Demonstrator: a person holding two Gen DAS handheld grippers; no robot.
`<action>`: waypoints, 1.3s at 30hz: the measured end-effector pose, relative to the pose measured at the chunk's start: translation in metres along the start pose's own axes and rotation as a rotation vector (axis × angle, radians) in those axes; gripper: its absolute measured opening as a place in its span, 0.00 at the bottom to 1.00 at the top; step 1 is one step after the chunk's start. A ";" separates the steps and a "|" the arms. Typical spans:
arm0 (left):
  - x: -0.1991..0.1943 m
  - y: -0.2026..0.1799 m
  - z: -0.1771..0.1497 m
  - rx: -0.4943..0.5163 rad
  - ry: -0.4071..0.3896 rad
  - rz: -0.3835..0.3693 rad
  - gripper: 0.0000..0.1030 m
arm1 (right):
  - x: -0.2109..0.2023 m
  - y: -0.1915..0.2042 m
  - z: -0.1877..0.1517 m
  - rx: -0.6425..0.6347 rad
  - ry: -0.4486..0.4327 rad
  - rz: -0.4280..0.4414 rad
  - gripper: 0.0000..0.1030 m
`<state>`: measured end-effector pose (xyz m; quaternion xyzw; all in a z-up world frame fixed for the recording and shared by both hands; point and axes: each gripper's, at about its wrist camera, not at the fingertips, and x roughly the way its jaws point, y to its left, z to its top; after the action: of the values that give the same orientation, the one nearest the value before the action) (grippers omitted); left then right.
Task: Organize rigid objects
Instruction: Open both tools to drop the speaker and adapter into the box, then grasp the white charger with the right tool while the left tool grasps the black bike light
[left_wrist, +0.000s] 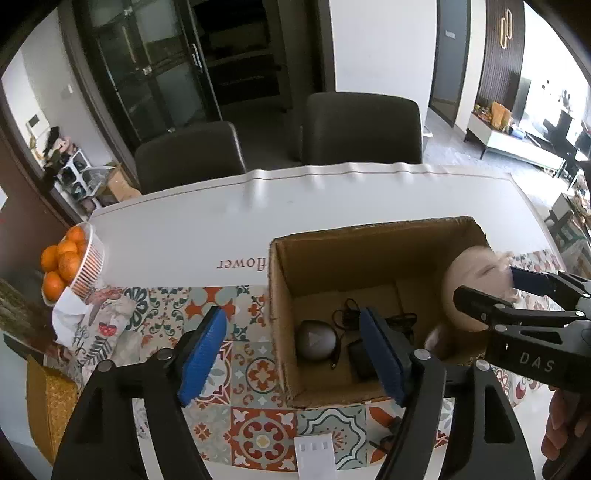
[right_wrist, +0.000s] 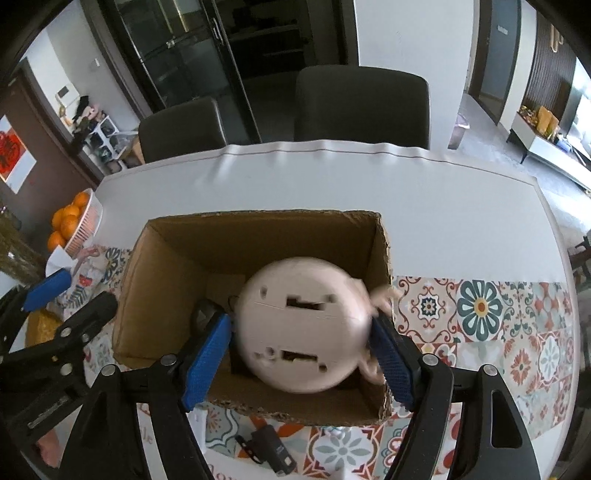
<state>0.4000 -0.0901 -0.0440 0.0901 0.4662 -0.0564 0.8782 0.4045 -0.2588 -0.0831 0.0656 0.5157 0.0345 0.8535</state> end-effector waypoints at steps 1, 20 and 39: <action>-0.002 0.001 -0.001 -0.003 -0.006 0.005 0.75 | -0.003 0.002 -0.001 -0.003 -0.008 -0.007 0.75; -0.072 -0.021 -0.043 0.015 -0.155 -0.016 0.90 | -0.092 -0.007 -0.061 0.038 -0.192 -0.124 0.76; -0.076 -0.053 -0.108 0.068 -0.113 -0.059 0.93 | -0.097 -0.029 -0.151 0.095 -0.182 -0.112 0.76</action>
<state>0.2607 -0.1181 -0.0456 0.1028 0.4164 -0.1030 0.8975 0.2257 -0.2885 -0.0719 0.0801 0.4399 -0.0437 0.8934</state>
